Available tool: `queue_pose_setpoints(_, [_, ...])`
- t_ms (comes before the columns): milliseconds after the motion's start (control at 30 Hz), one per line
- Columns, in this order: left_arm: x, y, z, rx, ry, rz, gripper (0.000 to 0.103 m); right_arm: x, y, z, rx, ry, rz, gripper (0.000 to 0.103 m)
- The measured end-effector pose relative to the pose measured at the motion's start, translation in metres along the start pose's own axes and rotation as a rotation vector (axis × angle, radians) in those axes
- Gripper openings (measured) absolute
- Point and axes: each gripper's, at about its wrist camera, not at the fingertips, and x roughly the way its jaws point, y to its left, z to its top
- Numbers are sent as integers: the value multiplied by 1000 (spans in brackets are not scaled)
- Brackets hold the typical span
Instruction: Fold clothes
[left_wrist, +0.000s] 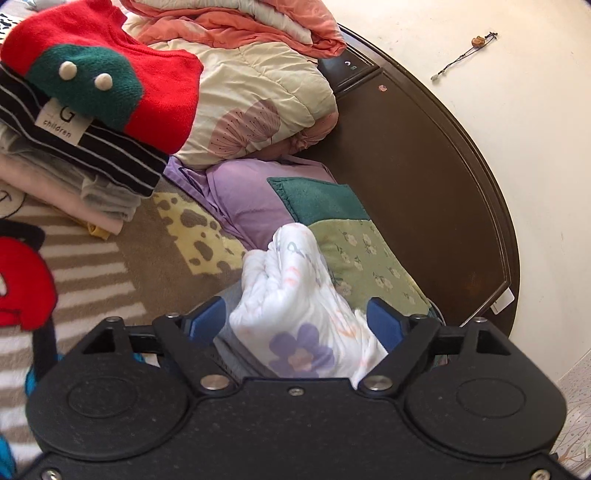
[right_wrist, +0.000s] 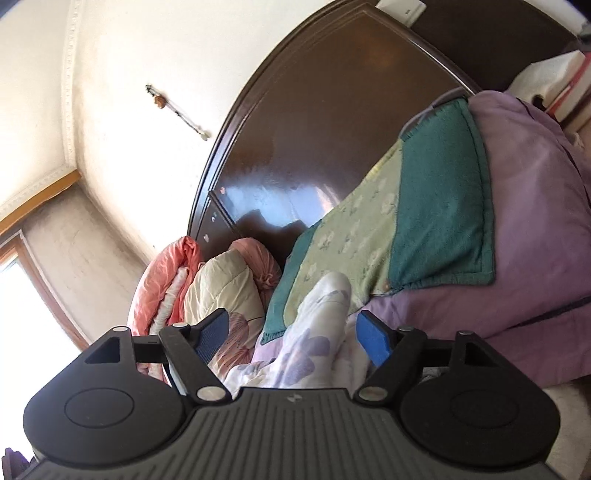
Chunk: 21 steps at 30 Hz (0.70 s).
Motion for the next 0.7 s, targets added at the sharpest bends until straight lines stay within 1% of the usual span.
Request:
queue_pose_setpoints(67, [-12, -15, -7, 57, 6, 37, 92, -9, 7, -1, 13, 30, 4, 80])
queue_pose_setpoints(133, [-23, -33, -11, 141, 21, 77, 99, -17, 16, -2, 19, 62, -5, 92])
queue_pose_setpoints(167, [-27, -44, -13, 198, 34, 109, 101, -21, 21, -4, 29, 80, -11, 94])
queue_pose_setpoints(233, [-37, -66, -22, 315, 55, 174, 102, -31, 32, -3, 25, 120, -16, 103])
queue_pose_setpoints(333, [-49, -94, -39, 472, 75, 238, 102, -49, 52, 4, -29, 167, -23, 103])
queue_pose_setpoints(400, [-55, -108, -49, 526, 81, 268, 102, -59, 59, 16, -56, 201, -45, 103])
queue_pose_setpoints(467, [-60, -118, -57, 547, 81, 282, 102, -69, 66, 28, -82, 237, -70, 103])
queue_pose_setpoints(500, [-63, -123, -60, 551, 80, 285, 103, -71, 69, 34, -98, 260, -97, 103])
queue_pose_setpoints(567, [-70, -130, -64, 530, 72, 291, 103, -76, 74, 48, -120, 309, -135, 103])
queue_pose_setpoints(633, [-76, -137, -68, 513, 58, 311, 103, -83, 78, 60, -134, 345, -142, 103])
queue_pose_setpoints(700, [-81, -146, -74, 510, 45, 345, 103, -93, 85, 69, -175, 358, -141, 103])
